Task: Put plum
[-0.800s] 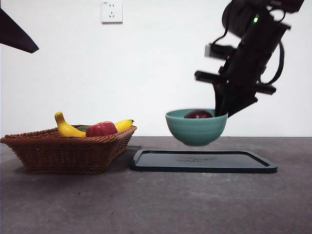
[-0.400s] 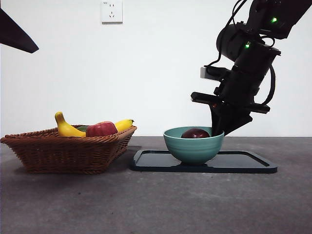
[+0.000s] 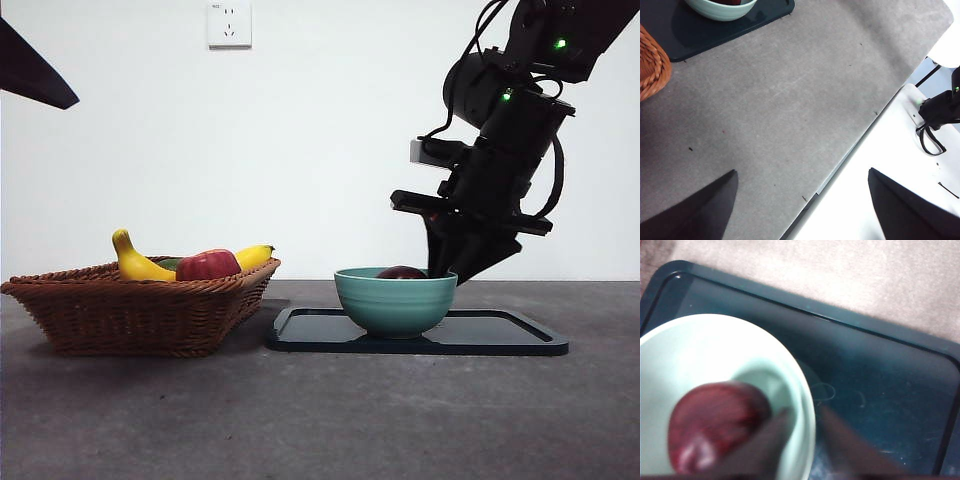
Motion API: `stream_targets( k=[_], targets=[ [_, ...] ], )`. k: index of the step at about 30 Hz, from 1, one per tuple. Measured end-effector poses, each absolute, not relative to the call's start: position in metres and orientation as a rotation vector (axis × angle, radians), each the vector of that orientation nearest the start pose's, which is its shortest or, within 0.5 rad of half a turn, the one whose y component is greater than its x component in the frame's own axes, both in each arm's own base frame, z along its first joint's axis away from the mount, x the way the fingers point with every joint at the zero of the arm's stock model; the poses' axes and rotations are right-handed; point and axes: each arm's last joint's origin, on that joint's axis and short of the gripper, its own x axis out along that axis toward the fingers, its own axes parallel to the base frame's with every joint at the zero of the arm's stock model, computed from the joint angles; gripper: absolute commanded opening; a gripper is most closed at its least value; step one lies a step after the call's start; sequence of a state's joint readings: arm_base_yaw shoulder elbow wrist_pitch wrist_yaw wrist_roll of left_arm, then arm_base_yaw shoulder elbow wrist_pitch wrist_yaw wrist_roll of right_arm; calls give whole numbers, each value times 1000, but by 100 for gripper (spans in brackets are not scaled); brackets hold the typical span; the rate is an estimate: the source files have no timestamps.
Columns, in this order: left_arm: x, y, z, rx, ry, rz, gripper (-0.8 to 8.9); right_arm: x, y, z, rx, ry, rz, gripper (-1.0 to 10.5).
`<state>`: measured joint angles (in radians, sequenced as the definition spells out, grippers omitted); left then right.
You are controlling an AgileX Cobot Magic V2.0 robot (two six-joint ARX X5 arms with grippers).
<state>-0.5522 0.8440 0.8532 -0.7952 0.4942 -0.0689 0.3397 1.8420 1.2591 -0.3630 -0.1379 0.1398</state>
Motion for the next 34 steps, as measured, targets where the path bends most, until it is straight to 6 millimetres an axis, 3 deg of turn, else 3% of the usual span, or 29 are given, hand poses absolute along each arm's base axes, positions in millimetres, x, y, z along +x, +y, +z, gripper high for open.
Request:
stream_targets(
  k=[8, 13, 22, 34],
  targets=[
    [125, -93, 297, -35, 855, -961, 405, 361, 130, 197, 30, 974, 363, 268],
    [125, -93, 297, -35, 851, -962, 405, 353, 123, 227, 40, 906, 359, 268],
    [126, -93, 298, -36, 839, -964, 405, 309, 110, 297, 86, 807, 452, 268],
    [126, -94, 298, -36, 837, -964, 405, 238, 110, 336, 17, 882, 614, 268]
  ],
)
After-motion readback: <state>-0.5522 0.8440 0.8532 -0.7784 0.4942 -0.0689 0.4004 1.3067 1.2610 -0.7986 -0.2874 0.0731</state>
